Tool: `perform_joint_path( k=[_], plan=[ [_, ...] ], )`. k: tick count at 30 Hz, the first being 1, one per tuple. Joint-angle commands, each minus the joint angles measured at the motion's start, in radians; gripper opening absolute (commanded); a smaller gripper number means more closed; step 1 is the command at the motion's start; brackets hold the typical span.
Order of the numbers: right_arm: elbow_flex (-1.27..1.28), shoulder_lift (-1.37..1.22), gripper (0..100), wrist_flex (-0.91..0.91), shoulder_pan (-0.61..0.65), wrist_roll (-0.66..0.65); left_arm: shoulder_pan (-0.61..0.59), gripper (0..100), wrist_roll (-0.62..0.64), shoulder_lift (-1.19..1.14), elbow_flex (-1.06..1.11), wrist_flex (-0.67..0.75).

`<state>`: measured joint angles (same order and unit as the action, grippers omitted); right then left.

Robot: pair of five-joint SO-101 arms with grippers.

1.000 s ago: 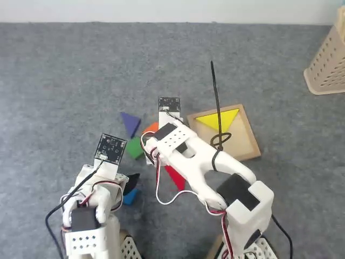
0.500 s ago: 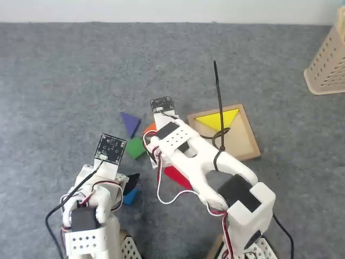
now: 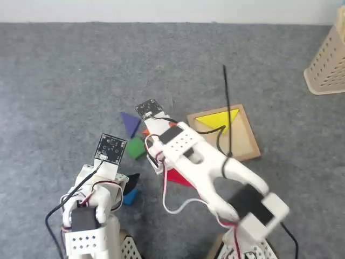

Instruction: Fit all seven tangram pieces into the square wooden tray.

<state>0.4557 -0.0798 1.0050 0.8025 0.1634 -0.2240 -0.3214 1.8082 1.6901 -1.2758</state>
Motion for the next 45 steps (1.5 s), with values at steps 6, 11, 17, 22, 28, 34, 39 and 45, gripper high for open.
perform_joint_path(
  k=[6,11,17,22,28,34,39,45],
  plan=[
    [0.224,0.346,20.3,-0.027,0.028,-0.215,0.002,35,-0.002,0.014,-0.005,0.000],
    [0.272,0.334,29.9,-0.045,0.044,-0.133,0.002,35,-0.002,0.014,-0.005,0.000],
    [0.229,0.236,35.8,-0.111,0.117,-0.069,0.002,35,-0.002,0.014,-0.005,0.000],
    [0.193,0.130,35.5,-0.104,0.119,-0.061,0.002,35,-0.002,0.014,-0.005,0.000],
    [0.189,0.097,35.5,-0.108,0.117,-0.063,0.002,35,-0.002,0.014,-0.005,0.000],
    [0.170,0.090,35.4,-0.110,0.117,-0.054,0.002,35,-0.002,0.014,-0.005,0.000],
    [0.164,0.090,30.7,-0.110,0.117,-0.008,0.002,35,-0.002,0.014,-0.005,0.000],
    [0.166,0.090,26.8,-0.108,0.117,-0.008,0.002,35,-0.002,0.014,-0.005,0.000]
  ],
)
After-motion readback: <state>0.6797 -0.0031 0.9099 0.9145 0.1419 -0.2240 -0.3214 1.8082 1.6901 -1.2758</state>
